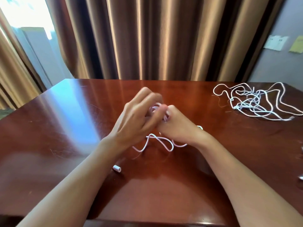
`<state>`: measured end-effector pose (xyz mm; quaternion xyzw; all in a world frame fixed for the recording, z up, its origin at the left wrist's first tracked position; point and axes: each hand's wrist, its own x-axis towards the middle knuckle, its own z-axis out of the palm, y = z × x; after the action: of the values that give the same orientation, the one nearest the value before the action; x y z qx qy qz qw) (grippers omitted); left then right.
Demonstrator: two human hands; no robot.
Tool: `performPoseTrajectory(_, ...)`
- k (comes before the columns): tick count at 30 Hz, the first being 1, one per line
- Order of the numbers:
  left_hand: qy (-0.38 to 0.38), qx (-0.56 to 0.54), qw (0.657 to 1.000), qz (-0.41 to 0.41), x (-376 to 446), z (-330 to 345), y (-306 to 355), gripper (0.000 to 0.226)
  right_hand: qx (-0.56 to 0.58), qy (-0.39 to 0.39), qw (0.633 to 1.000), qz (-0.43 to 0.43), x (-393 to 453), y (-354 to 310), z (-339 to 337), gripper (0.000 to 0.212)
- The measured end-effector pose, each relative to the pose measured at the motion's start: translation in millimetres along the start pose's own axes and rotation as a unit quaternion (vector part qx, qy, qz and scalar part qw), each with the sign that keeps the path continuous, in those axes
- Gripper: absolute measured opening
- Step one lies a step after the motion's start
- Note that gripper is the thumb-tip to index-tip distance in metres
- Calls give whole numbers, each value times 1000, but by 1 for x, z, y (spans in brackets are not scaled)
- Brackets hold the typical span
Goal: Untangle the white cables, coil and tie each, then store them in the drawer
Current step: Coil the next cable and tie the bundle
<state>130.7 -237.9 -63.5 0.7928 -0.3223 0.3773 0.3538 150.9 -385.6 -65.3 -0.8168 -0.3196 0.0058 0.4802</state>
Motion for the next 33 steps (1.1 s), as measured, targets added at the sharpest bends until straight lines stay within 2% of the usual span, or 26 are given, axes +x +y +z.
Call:
performPoseTrajectory(2,-51,35,998,19,-4,-1,-3,31,-27,-55,998,8,-2,-1,-1,15)
performPoseTrajectory(5,-62,100,992,37,-7,1,-6,35,-70,-94,993,30,-4,1,-2,11)
performPoseTrajectory(8,-52,126,989,65,-6,3,-6,42,-51,-97,994,27,-4,3,3,17)
performPoseTrajectory(10,-13,116,993,30,-4,3,-6,42,-24,-79,996,18,-3,2,3,14)
performPoseTrajectory(12,48,78,994,-55,-2,4,-8,46,18,-53,998,11,-1,3,-2,14)
performPoseTrajectory(13,81,59,990,-102,-1,4,-9,48,15,-36,999,9,0,4,-4,21)
performPoseTrajectory(16,139,15,963,-228,2,6,-14,55,-89,5,996,7,-1,9,-10,37)
performPoseTrajectory(20,153,-104,914,-362,0,5,-27,56,-231,45,972,-23,-5,5,-7,47)
performPoseTrajectory(24,120,-201,879,-416,5,3,-25,51,-165,117,976,-76,-4,0,-8,44)
performPoseTrajectory(27,86,-300,849,-426,9,0,-12,46,-109,166,977,-72,-2,2,-11,47)
performPoseTrajectory(30,80,-389,807,-438,11,-2,-5,47,-127,148,980,-43,-1,6,-8,40)
performPoseTrajectory(33,123,-402,777,-469,11,-1,-7,56,-229,65,970,-45,-4,5,1,29)
